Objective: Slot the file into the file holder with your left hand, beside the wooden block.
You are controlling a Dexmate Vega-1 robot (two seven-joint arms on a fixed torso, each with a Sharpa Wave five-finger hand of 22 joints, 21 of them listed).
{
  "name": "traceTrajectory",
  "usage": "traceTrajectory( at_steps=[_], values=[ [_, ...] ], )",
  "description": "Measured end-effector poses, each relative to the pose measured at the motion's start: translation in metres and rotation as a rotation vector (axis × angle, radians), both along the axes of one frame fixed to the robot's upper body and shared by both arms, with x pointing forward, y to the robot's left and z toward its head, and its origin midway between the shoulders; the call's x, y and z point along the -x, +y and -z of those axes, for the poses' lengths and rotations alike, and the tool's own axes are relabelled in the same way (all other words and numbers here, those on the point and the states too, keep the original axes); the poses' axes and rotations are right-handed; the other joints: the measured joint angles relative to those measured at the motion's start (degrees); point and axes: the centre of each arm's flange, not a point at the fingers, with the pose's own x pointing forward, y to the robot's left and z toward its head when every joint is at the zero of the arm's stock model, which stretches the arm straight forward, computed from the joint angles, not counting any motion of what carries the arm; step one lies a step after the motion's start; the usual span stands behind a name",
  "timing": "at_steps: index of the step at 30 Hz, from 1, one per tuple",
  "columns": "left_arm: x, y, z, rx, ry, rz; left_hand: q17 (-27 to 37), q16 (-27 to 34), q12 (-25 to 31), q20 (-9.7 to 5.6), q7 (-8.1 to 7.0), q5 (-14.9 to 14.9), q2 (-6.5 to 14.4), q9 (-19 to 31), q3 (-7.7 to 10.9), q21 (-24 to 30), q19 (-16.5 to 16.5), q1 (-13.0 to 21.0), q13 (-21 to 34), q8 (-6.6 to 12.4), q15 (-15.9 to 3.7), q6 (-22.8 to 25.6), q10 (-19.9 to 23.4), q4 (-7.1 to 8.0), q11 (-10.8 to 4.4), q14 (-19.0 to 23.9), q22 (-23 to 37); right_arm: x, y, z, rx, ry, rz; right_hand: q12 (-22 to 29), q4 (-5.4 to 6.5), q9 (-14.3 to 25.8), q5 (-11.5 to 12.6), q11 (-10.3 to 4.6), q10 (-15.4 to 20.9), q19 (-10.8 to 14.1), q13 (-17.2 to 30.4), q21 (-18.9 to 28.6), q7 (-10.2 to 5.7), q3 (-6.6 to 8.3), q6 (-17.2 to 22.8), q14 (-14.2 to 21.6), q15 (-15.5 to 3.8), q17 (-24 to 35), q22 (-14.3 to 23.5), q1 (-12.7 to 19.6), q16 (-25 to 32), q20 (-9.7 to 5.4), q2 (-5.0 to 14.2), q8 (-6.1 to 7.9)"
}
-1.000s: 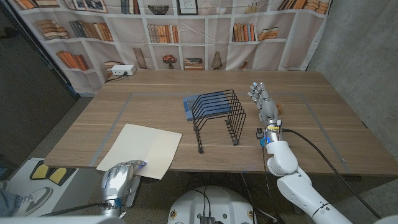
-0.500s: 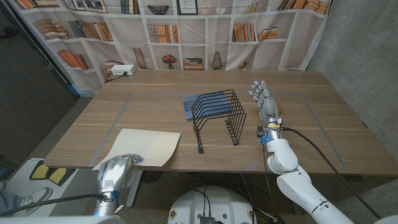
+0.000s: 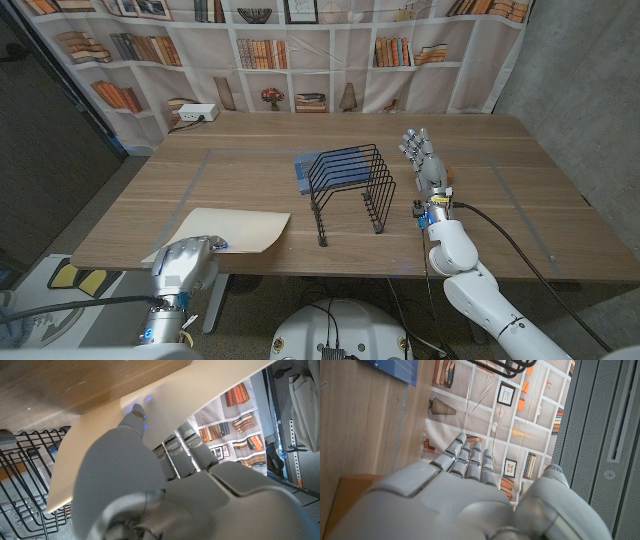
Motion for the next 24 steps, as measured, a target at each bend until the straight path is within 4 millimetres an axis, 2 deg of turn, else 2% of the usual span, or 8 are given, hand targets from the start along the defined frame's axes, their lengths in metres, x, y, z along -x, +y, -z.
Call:
traceTrajectory(
  at_steps=[3,4,11,12,13,24],
  values=[
    [0.001,0.002,-0.003,-0.008,0.023,-0.027,-0.03,0.00,0.00,0.00,0.21,0.00,0.00,0.00,0.24,0.00,0.00,0.00,0.11,0.00,-0.10,0.21,0.26,-0.24,0.25,0.11,0.00,-0.002,0.000,-0.001,0.001,0.000,-0.002,0.00,0.00,0.00,0.00,-0.03,0.03,0.32,0.00,0.00,0.00,0.00,0.00,0.00,0.00,0.00,0.00,0.00,0.00,0.32,0.00,0.00],
    [0.007,-0.002,-0.013,-0.001,0.016,-0.023,-0.04,0.00,0.00,0.00,0.21,0.00,0.00,-0.01,0.24,0.00,0.00,0.00,0.24,0.00,-0.21,0.22,0.31,-0.24,0.30,0.21,0.00,-0.003,0.000,-0.001,0.001,0.003,-0.009,0.00,0.00,0.00,0.00,-0.23,0.23,0.32,0.00,0.00,0.00,0.00,0.00,0.10,0.10,0.00,0.00,0.00,0.00,0.32,0.00,0.00],
    [0.005,0.006,-0.013,-0.036,0.065,-0.091,-0.08,-0.02,0.00,-0.35,0.26,-0.01,-0.25,-0.26,0.43,0.00,0.35,0.25,0.53,-0.02,-0.40,0.92,0.66,-0.44,0.16,0.85,0.00,-0.006,0.002,0.000,0.005,0.006,-0.009,0.00,0.00,0.00,0.00,-0.09,0.52,0.32,0.00,0.00,0.00,0.00,0.00,0.10,0.10,0.00,0.00,0.00,0.00,0.32,0.00,0.00],
    [0.021,-0.004,-0.037,-0.009,0.033,-0.058,-0.08,-0.02,0.00,-0.41,0.28,-0.01,-0.24,-0.27,0.48,0.00,0.42,0.24,0.53,-0.10,-0.48,0.94,0.67,-0.49,0.16,0.93,0.00,-0.007,0.003,0.000,0.004,0.013,-0.027,0.00,0.00,0.00,0.00,-0.09,0.52,0.32,0.00,0.00,0.00,0.00,0.00,0.10,0.10,0.00,0.00,0.00,0.00,0.32,0.00,0.00],
    [0.024,-0.006,-0.044,-0.005,0.026,-0.056,-0.08,-0.11,0.00,-0.41,0.28,-0.01,-0.24,-0.28,0.48,0.00,0.42,0.24,0.53,-0.12,-0.48,0.94,0.67,-0.49,0.16,0.93,0.00,-0.007,0.003,0.001,0.003,0.014,-0.031,0.00,0.00,0.00,0.00,-0.09,0.52,0.32,0.00,0.00,0.00,0.00,0.00,0.10,0.10,0.00,0.00,0.00,0.00,0.32,0.00,0.00],
    [0.029,-0.007,-0.072,0.011,0.048,-0.068,-0.09,-0.11,0.00,-0.33,0.34,-0.02,-0.76,-0.35,0.71,0.00,1.14,0.76,1.07,0.05,-0.80,1.08,1.15,-0.73,0.09,1.45,0.00,-0.007,0.005,0.004,0.003,0.026,-0.040,0.00,0.01,0.00,0.00,-0.09,0.52,0.62,-0.01,-0.23,0.22,0.01,0.22,0.10,0.10,0.00,-0.01,0.00,0.00,0.01,0.00,0.00]
  ],
)
